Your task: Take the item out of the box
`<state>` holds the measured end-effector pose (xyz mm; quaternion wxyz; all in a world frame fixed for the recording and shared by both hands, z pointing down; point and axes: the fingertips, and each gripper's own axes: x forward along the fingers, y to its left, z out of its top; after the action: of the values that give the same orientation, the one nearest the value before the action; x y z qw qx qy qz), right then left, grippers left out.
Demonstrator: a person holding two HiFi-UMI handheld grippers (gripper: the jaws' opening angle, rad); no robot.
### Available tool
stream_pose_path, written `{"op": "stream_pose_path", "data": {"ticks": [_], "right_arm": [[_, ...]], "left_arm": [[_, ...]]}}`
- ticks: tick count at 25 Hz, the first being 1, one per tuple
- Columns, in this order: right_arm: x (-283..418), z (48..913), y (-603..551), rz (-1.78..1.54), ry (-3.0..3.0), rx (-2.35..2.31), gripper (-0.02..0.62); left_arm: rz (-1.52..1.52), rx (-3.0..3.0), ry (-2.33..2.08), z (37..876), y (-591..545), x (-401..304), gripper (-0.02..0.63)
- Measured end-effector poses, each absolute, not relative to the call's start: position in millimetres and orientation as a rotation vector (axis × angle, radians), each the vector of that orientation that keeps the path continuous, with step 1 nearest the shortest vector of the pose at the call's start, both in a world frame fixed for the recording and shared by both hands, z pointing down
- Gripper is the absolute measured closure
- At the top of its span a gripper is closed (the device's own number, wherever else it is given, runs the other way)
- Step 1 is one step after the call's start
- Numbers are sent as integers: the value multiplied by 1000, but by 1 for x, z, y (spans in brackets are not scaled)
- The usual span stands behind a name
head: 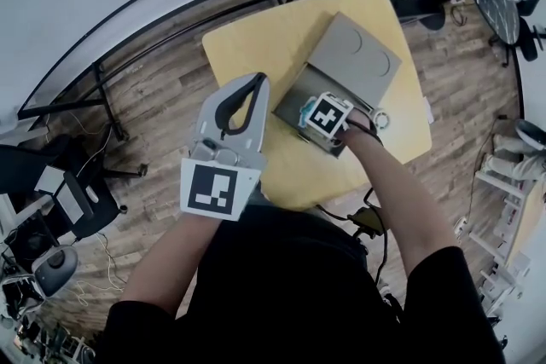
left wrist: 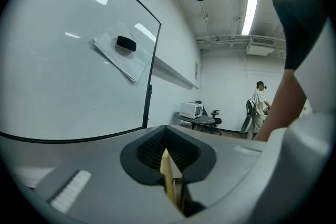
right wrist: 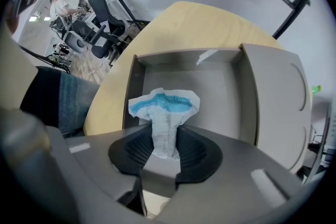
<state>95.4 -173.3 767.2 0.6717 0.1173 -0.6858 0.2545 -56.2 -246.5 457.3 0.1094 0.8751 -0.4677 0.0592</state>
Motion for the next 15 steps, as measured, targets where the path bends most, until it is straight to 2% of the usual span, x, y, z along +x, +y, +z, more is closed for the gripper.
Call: {"op": "stream_pose_path", "data": {"ticks": [6, 15], "right_arm": [[104, 725, -188, 499, -1569, 296, 472], [120, 613, -204, 388, -1637, 381, 472]], "left_arm": [[154, 2613, -1360, 442, -247, -45, 606], [102, 2691, -1289, 410, -250, -11, 606]]}}
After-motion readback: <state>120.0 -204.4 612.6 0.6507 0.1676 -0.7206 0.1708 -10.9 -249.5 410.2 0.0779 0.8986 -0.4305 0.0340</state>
